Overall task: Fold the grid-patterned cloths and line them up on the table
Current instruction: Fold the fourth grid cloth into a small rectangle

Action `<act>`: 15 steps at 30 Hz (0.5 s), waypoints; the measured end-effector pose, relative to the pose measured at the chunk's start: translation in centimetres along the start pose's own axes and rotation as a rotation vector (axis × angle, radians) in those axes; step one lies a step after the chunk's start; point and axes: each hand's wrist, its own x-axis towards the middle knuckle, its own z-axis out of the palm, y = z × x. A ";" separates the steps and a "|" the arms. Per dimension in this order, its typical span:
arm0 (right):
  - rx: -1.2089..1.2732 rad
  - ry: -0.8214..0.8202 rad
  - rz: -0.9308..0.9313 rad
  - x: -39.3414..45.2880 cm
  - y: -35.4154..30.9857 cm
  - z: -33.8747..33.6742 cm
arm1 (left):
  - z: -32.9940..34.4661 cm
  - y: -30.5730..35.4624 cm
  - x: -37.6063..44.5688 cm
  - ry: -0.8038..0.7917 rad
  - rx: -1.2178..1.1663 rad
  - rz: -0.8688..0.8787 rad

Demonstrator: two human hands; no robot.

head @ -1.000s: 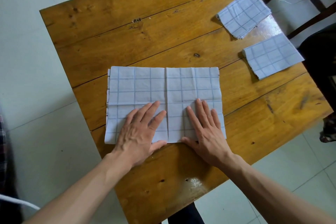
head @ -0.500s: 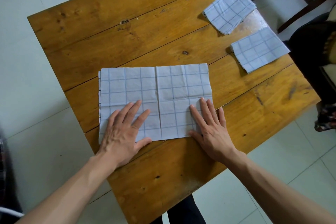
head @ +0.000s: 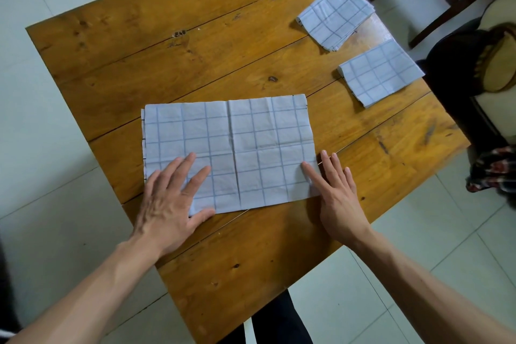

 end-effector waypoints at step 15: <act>-0.017 0.049 -0.388 3.4 -12.7 3.2 | 0.2 0.0 0.0 0.013 0.003 -0.007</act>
